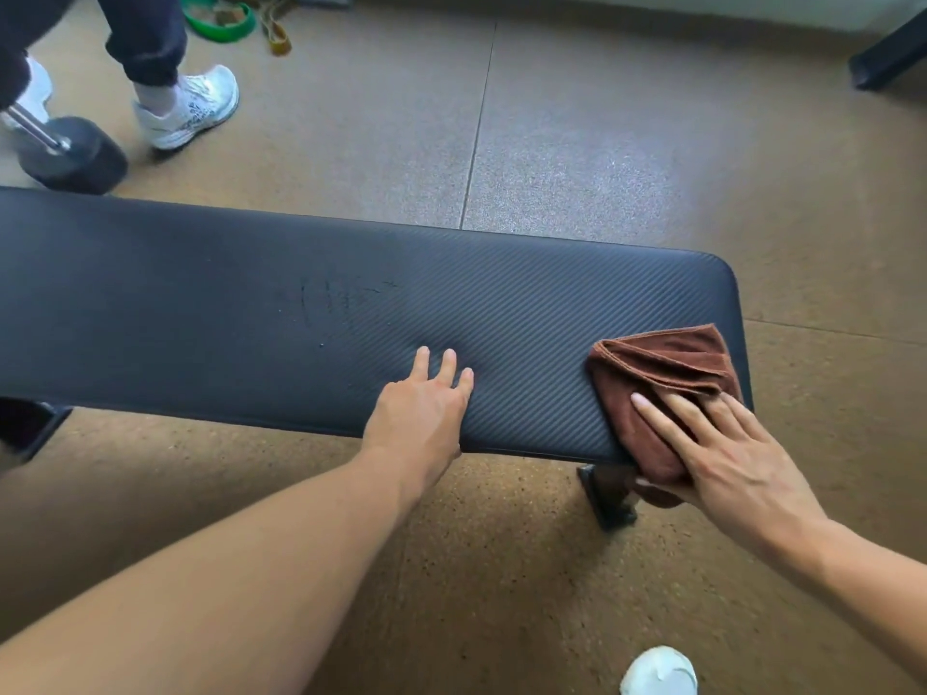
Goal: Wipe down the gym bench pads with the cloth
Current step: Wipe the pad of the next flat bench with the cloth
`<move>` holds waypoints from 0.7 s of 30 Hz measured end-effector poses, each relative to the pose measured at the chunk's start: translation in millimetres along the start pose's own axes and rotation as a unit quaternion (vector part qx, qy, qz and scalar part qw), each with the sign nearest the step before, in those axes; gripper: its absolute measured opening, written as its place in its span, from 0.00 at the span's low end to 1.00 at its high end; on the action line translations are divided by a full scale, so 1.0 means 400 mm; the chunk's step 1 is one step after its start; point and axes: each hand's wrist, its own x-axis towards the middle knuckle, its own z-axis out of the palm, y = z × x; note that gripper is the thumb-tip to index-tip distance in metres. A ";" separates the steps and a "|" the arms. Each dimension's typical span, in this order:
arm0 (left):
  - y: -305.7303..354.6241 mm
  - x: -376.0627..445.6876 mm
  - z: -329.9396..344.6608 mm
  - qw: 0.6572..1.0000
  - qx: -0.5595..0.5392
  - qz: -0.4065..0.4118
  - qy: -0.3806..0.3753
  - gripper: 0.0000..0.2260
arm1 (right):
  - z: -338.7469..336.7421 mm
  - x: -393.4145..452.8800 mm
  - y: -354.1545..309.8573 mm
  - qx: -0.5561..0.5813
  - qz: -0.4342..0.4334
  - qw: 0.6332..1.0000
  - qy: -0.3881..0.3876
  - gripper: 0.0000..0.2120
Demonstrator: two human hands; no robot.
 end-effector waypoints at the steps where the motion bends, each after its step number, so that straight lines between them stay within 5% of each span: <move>1: 0.001 0.001 0.002 1.000 0.003 0.000 0.004 0.35 | 0.002 0.018 -0.021 0.008 -0.003 1.000 -0.005 0.42; 10: 0.006 0.000 0.010 1.000 0.020 -0.009 0.007 0.35 | 0.010 0.094 -0.174 0.058 -0.031 0.996 0.055 0.41; 17: 0.005 0.000 -0.008 1.000 0.008 -0.012 -0.004 0.37 | 0.012 0.035 -0.053 0.019 -0.067 0.997 0.045 0.40; 21: 0.001 -0.002 0.002 1.000 0.008 -0.009 0.006 0.37 | 0.024 0.007 -0.018 0.040 -0.031 0.998 0.031 0.50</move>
